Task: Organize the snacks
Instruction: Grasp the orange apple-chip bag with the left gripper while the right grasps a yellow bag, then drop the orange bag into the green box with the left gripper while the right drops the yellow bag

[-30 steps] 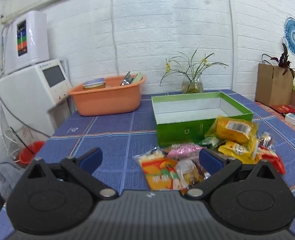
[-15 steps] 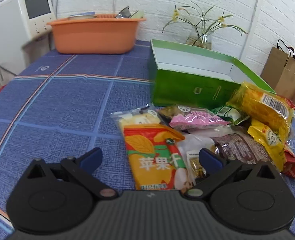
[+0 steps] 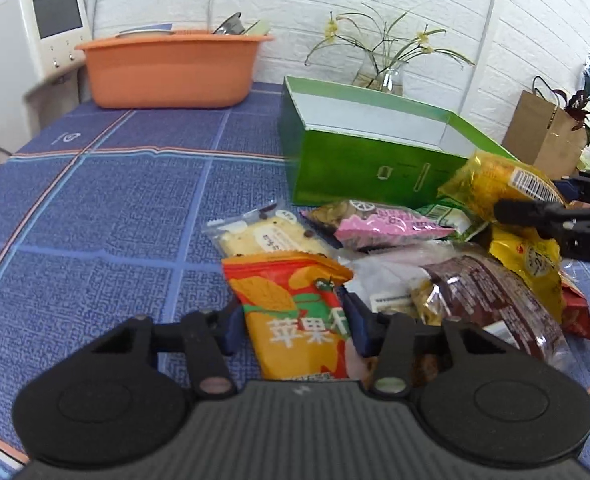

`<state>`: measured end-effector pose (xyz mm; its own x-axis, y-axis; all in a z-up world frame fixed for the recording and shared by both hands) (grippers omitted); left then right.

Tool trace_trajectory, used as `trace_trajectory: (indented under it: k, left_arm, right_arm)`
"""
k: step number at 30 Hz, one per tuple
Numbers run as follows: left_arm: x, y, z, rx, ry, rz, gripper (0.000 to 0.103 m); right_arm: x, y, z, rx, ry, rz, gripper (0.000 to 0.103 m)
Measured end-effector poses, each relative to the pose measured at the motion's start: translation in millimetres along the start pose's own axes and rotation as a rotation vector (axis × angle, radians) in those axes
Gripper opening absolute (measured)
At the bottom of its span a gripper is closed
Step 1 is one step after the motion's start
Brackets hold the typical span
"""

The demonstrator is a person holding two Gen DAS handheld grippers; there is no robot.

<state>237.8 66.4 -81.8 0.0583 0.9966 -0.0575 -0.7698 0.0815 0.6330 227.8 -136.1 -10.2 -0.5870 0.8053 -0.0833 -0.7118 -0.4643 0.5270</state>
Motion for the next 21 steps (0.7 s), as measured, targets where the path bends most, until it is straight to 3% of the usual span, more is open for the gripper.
trace_trajectory:
  k: [3,8,12,16,21]
  left_arm:
    - [5.5,14.4,1.4,-0.025,0.026,-0.004,0.037]
    - [9.9,49.6,9.5,-0.09,0.055,-0.035,0.037]
    - [6.7,70.3,25.6,-0.133,0.078,-0.082,0.037]
    - [-8.5,81.3,72.4,-0.191,0.081,-0.161,0.037]
    - [-49.9,62.1,149.5,-0.248,0.076,-0.249,0.037]
  right_arm:
    - [6.8,18.7,7.1,-0.079,-0.017,0.004,0.073]
    - [20.2,47.4,15.9,-0.181,-0.023,-0.003,0.073]
    - [24.2,60.8,22.2,-0.232,-0.098,0.034,0.073]
    - [14.7,72.2,51.8,-0.302,-0.144,0.04,0.073]
    - [-20.0,72.4,93.3,-0.397,-0.12,-0.079,0.073]
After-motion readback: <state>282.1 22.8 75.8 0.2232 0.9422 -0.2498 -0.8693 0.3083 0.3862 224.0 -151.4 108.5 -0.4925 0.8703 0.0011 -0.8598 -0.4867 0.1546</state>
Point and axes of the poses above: each gripper's, at about its wrist camera, not at the fingertips, and y roughly against the way its jaws point, x to its left, z to its top, the point moved 8 cm from there along -y, roughly the way its jaws point, and after that the axes turned 10 degrees about z, right-handed, at the moved point
